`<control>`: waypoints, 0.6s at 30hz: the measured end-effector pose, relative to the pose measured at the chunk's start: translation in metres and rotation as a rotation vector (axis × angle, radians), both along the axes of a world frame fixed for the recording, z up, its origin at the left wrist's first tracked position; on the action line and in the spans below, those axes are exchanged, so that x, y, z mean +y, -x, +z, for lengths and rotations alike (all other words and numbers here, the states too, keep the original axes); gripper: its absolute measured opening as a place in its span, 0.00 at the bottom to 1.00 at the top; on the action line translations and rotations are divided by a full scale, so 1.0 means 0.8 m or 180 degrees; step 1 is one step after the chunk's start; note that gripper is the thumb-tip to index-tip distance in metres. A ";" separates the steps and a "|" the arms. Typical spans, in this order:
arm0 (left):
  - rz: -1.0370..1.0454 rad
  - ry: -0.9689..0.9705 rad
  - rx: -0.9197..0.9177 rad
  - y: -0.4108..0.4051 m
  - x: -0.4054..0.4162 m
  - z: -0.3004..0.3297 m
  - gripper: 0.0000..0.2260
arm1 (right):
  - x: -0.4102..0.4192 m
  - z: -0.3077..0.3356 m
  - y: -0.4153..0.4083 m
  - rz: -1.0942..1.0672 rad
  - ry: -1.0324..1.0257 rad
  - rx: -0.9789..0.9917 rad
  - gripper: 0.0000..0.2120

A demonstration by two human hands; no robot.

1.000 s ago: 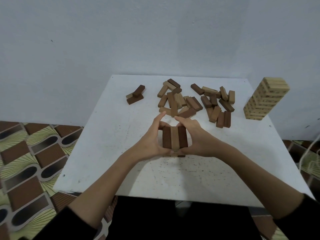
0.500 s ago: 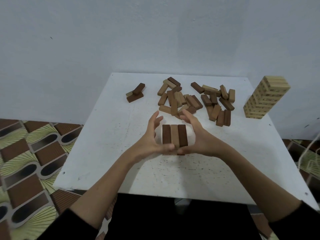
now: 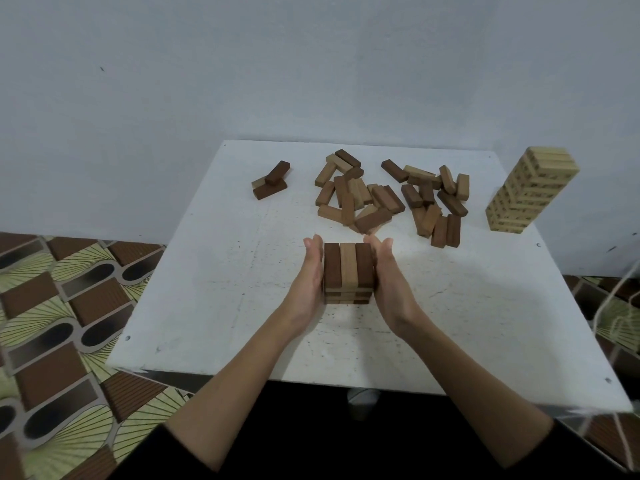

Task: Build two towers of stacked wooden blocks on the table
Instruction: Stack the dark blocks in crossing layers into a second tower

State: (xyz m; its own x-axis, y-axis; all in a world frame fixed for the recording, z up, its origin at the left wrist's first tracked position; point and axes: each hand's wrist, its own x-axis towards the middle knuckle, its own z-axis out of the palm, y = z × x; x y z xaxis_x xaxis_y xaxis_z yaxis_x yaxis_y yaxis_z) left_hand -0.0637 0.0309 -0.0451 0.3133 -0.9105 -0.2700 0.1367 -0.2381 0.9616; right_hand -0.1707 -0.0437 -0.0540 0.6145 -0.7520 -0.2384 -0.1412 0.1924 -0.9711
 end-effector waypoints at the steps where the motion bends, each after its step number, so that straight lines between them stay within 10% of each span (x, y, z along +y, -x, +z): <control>1: -0.0026 0.0029 -0.0034 0.002 -0.001 0.001 0.29 | 0.001 0.000 -0.001 -0.0003 -0.0026 -0.0009 0.48; 18: 0.0192 0.0096 0.0397 0.009 -0.003 0.000 0.26 | 0.005 -0.003 -0.005 0.0045 -0.0089 -0.0199 0.37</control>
